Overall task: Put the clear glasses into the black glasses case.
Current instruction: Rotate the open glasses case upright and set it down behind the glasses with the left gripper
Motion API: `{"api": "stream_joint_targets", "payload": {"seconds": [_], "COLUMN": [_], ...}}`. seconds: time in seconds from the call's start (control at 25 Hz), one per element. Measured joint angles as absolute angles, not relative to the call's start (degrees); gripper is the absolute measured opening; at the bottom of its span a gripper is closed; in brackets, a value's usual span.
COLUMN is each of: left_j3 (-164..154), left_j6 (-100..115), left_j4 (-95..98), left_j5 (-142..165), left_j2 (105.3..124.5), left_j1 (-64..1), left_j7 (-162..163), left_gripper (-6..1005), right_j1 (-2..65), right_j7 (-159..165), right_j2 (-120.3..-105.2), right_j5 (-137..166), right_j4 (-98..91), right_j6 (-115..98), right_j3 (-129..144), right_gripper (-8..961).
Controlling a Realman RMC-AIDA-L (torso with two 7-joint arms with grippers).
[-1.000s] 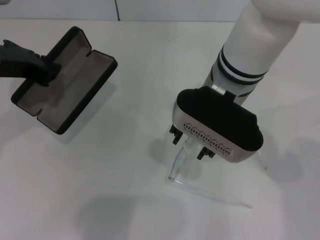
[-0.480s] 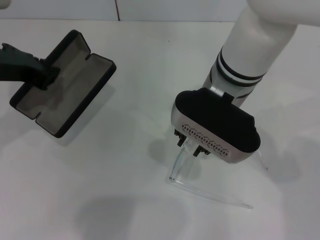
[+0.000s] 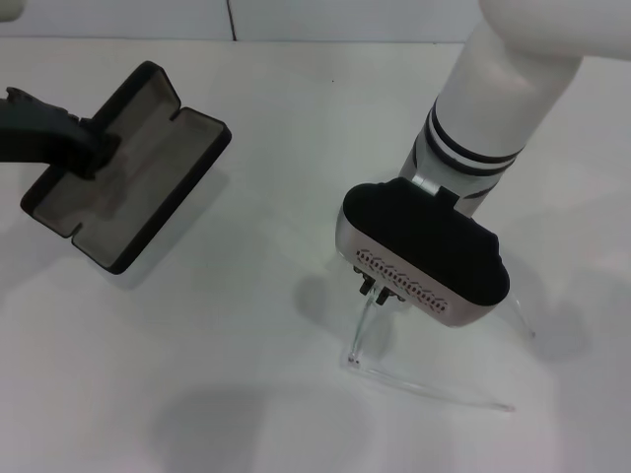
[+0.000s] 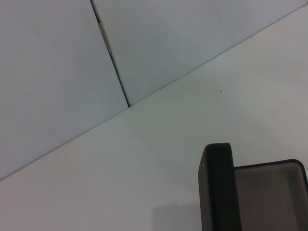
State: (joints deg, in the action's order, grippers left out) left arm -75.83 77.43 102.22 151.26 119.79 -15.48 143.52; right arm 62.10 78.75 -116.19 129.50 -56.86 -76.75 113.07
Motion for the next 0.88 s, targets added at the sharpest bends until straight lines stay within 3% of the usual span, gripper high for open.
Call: {"api": "stream_joint_targets", "payload": {"seconds": [0.48, 0.88], "left_j3": [-76.3, -77.0], "left_j6": [77.5, 79.7], "left_j4": [103.5, 106.8], "left_j5": [151.2, 151.2], "left_j2": [119.79, 119.66], "left_j1": [-13.9, -13.4], "left_j7": [143.5, 142.5], "left_gripper": [199, 199], "right_j1": [60.1, 53.8], "right_j7": [82.2, 88.8], "right_j2": [-116.2, -115.84], "right_j5": [129.7, 130.0], "right_j4": [-60.8, -75.0], "right_j6": [-78.2, -97.7], "right_j3": [112.1, 85.9], "right_gripper": [92, 87]}}
